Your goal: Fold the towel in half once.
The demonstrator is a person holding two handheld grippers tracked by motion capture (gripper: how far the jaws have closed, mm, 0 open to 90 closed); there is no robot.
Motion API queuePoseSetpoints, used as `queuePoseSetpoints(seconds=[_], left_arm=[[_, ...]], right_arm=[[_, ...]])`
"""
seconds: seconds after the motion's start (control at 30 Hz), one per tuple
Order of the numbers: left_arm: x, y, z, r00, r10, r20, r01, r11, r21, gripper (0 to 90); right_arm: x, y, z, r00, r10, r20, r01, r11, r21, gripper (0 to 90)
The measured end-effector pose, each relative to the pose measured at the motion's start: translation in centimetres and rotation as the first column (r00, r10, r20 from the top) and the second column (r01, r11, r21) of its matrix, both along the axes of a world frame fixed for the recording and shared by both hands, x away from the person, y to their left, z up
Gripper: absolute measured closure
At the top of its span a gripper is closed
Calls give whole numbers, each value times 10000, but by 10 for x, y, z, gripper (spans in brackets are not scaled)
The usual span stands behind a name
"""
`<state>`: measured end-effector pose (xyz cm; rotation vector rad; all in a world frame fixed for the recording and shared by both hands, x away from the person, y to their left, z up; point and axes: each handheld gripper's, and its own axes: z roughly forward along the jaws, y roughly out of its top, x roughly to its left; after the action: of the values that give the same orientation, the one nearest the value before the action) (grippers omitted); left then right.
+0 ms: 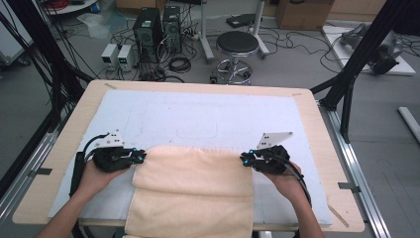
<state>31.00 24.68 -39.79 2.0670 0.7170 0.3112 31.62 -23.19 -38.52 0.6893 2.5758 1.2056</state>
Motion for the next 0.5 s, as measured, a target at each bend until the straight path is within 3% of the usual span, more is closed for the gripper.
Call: queuePoseSetpoints(seconds=[0.13,0.2,0.43,0.5], left_arm=[[-9,0,3,9997,-130,210,126,9997,185,801],[-7,0,1,9999,10,116,-12,9998,179,799],[19,-7,-8,9966,666,-489,-668,9978,-25,794],[28,-12,-12,9950,695,-714,-685,9975,166,814]], right_arm=[[-8,0,4,9996,189,196,-189,9998,31,812],[-10,0,5,9996,169,230,-168,9999,-22,812],[7,1,-4,9999,-103,38,104,9998,-169,808],[13,2,-8,9997,-227,-72,226,9997,-138,808]])
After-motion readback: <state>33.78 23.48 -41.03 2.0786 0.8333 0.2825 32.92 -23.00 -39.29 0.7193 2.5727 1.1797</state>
